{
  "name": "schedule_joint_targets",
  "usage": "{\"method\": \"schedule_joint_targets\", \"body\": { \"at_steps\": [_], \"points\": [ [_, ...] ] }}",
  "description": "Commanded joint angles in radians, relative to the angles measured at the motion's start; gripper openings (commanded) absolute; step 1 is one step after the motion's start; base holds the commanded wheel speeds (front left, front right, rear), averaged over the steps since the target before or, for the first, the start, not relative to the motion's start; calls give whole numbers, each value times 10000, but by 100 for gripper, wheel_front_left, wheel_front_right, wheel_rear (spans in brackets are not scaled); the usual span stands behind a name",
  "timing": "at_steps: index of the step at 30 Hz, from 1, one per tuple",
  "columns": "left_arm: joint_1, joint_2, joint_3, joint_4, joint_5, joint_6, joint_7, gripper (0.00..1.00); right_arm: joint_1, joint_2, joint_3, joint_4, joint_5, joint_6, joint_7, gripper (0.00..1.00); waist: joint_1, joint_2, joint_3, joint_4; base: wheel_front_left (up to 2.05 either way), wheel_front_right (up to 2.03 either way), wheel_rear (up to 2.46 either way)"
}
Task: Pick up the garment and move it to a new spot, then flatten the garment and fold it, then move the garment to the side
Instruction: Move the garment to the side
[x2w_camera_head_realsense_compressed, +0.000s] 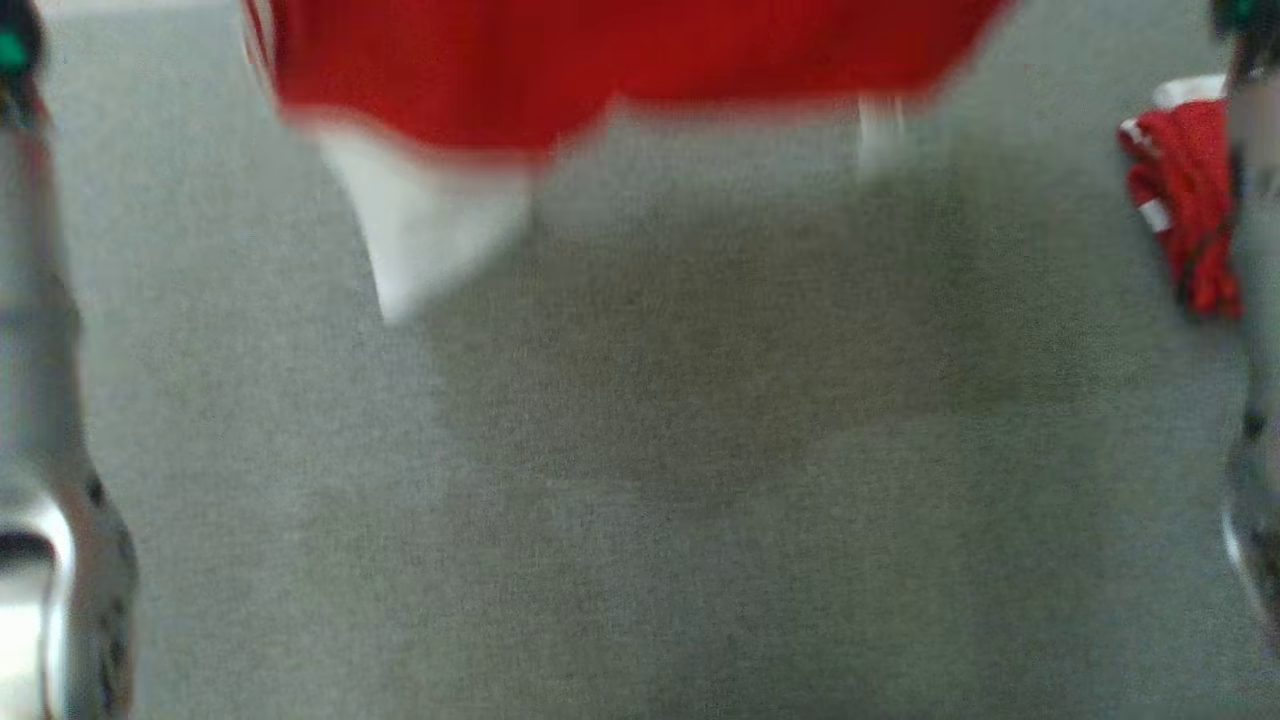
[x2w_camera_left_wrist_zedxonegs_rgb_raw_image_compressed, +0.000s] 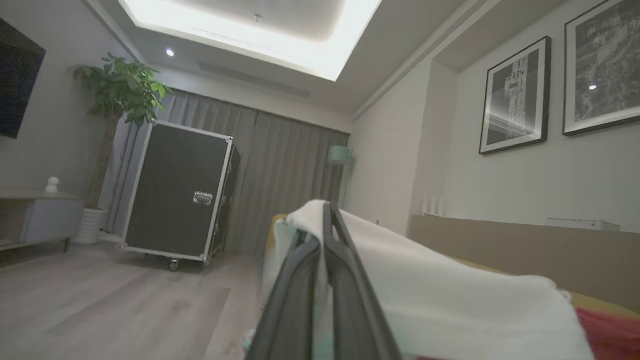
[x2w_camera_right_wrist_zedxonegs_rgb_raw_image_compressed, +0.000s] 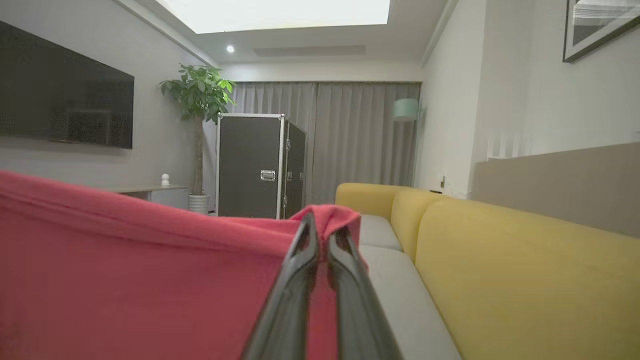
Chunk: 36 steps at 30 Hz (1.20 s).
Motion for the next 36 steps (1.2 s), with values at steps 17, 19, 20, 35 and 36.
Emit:
{"method": "schedule_joint_targets", "body": {
  "at_steps": [17, 19, 20, 35, 36],
  "points": [
    [-401, -150, -1292, 2901, -336, -224, -2055, 0, -906, 17, -520, 4325, 505, -9, -1467, 0, -6, 1, 869, 706, 0, 0, 0],
    [433, -102, -1615, 2712, -416, -225, -2058, 0, -408, -29, -247, 4875, 605, -9, -1461, 0, -6, 1, 684, 729, 0, 0, 0],
    [870, -71, -1758, 2621, -471, -225, -2058, 0, -173, -50, -20, 5152, 623, -9, -1396, 0, -6, 1, 573, 734, 0, 0, 0],
    [5575, 1507, -4322, 1510, -1796, -227, -2029, 0, 2327, -1042, 3916, 5463, 2231, -9, 625, 0, -6, 1, -1473, 505, 0, 0, 0],
    [5575, 1507, -4322, 1510, -1796, -227, -2029, 0, 2327, -1042, 3916, 5463, 2231, -9, 625, 0, -6, 1, -1473, 505, 0, 0, 0]
  ]
}}
